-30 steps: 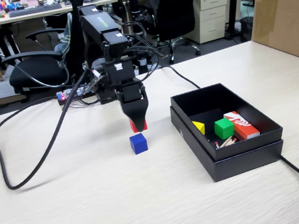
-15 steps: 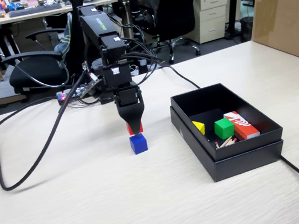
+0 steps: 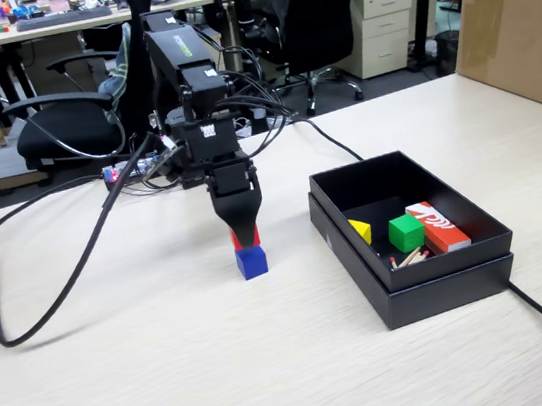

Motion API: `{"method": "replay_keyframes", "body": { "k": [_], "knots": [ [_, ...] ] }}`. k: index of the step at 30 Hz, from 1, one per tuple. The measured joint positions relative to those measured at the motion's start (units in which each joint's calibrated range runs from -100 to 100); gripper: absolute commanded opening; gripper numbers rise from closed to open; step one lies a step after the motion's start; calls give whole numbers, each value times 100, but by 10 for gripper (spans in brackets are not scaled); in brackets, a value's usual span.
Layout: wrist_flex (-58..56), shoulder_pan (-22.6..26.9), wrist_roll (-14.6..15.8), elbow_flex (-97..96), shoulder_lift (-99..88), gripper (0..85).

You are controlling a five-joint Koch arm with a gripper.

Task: Put the red cube on top of the blue cube

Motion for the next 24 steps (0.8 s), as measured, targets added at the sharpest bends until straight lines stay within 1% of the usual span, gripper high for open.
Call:
{"method": "replay_keyframes", "body": {
  "k": [24],
  "knots": [
    [0,-20,0,-64,39,12]
  ]
}}
